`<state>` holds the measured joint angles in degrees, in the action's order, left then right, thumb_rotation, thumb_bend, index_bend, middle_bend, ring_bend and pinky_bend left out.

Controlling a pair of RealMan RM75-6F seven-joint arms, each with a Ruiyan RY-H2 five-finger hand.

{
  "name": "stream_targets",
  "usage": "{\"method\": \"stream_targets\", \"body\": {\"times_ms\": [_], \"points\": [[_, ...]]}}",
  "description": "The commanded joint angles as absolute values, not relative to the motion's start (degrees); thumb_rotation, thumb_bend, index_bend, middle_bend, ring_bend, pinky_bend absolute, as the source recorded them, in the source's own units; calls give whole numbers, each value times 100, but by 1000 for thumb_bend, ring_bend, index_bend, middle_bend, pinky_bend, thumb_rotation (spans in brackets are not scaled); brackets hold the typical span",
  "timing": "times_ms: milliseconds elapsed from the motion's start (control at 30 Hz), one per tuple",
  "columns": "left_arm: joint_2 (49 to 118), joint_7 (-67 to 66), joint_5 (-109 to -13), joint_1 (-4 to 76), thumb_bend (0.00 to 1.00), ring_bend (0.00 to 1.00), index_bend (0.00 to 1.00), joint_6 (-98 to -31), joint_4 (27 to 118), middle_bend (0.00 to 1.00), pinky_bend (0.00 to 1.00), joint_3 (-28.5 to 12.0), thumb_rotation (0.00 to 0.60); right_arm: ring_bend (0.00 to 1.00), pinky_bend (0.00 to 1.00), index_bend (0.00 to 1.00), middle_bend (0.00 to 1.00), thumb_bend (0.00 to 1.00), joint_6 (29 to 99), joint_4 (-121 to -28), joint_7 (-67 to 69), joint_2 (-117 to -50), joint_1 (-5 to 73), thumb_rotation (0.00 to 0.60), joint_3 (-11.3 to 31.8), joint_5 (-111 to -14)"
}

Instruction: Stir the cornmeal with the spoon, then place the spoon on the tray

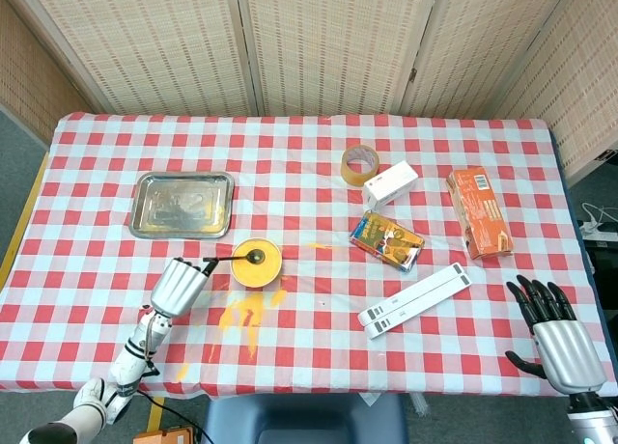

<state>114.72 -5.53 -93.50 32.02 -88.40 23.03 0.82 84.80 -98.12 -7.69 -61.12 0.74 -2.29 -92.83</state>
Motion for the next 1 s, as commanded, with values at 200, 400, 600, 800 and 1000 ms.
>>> {"method": "stream_targets", "body": {"times_ms": [200,400,600,800,1000], "points": [[11574,-380,-9327,3322,420,1000,431,-8668,1986,1000,1000,40,600,0,0,0,0,45,8491,-9804,-748,-6102,70,600,-219,-9268],[11626,-351,-9300,3348,420,1000,470,-8610,1840,1000,1000,23,600,0,0,0,0,46,8489,-9805,-759,-6110,72,600,-211,-9256],[11654,-347,-9270,3384,421,1000,496,-8566,1780,1000,1000,2,600,0,0,0,0,45,8479,-9807,-777,-6115,74,600,-206,-9235],[11677,-315,-9252,3403,422,1000,515,-8542,1750,1000,1000,-5,600,0,0,0,0,46,8471,-9807,-783,-6117,77,600,-198,-9217],[11679,-324,-9260,3411,423,1000,520,-8570,1743,1000,1000,8,600,0,0,0,0,45,8467,-9813,-784,-6112,79,600,-194,-9205]]}}
